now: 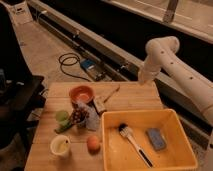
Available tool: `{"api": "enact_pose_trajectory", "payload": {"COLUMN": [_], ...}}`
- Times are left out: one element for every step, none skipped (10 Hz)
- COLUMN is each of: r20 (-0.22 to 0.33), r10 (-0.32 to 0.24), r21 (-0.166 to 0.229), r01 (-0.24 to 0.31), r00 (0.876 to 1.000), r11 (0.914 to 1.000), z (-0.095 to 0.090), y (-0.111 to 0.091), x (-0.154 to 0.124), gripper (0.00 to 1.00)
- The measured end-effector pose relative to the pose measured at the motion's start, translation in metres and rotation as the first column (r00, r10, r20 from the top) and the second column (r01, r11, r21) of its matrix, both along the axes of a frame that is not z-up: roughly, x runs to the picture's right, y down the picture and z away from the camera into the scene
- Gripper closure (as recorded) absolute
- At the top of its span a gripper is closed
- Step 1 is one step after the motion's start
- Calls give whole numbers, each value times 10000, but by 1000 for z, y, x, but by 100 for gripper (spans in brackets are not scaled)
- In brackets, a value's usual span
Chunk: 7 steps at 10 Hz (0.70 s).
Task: Place fork in tray
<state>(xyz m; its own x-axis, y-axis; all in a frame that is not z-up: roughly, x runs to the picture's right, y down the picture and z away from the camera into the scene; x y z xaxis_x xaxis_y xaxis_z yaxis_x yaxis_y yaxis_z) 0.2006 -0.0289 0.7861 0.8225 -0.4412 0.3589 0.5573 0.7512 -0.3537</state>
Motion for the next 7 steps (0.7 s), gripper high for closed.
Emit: {"api": "enact_pose_trajectory", "payload": {"r20": [-65, -60, -33, -63, -112, -65, -46], "r10": [13, 10, -10, 50, 218, 481, 556], "r21": [24, 20, 18, 17, -103, -340, -496], "r01": [-13, -10, 10, -50, -220, -483, -557], "r00": [10000, 10000, 10000, 10000, 9997, 9988, 9984], "r11": [10000, 10000, 10000, 10000, 9997, 9983, 9972], "z": [0, 0, 0, 0, 1, 6, 13], "y": [0, 0, 0, -1, -1, 0, 2], "x": [4, 4, 1, 4, 10, 23, 37], "gripper": [95, 95, 98, 99, 96, 86, 75]}}
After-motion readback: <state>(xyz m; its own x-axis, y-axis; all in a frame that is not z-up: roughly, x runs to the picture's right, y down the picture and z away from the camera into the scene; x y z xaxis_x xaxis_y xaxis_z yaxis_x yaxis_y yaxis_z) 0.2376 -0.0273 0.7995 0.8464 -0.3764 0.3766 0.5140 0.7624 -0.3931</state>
